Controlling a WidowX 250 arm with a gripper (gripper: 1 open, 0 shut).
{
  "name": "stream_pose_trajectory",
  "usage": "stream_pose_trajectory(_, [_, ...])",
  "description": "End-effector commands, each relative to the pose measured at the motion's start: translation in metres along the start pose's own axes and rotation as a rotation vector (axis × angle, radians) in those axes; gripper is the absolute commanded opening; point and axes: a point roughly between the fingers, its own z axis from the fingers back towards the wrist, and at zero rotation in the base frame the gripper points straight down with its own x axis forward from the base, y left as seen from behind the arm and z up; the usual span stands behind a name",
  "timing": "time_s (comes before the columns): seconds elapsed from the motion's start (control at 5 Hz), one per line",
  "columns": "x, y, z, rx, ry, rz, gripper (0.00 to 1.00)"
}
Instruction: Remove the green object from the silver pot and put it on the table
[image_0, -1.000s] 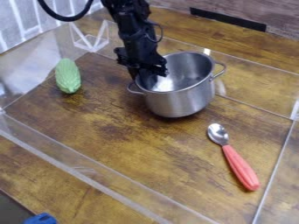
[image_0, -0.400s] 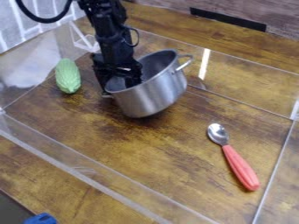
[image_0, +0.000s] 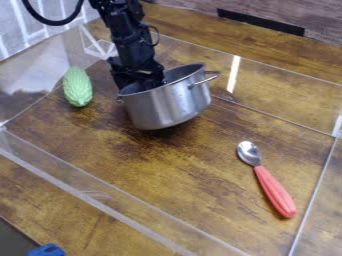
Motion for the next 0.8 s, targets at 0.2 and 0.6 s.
stream_pose_trajectory(0.2, [0.021,0.015,0.021,-0.014,-0.069,0.124,1.0])
stream_pose_trajectory(0.6, [0.033,0.027,0.022,-0.031,-0.082,0.192,1.0])
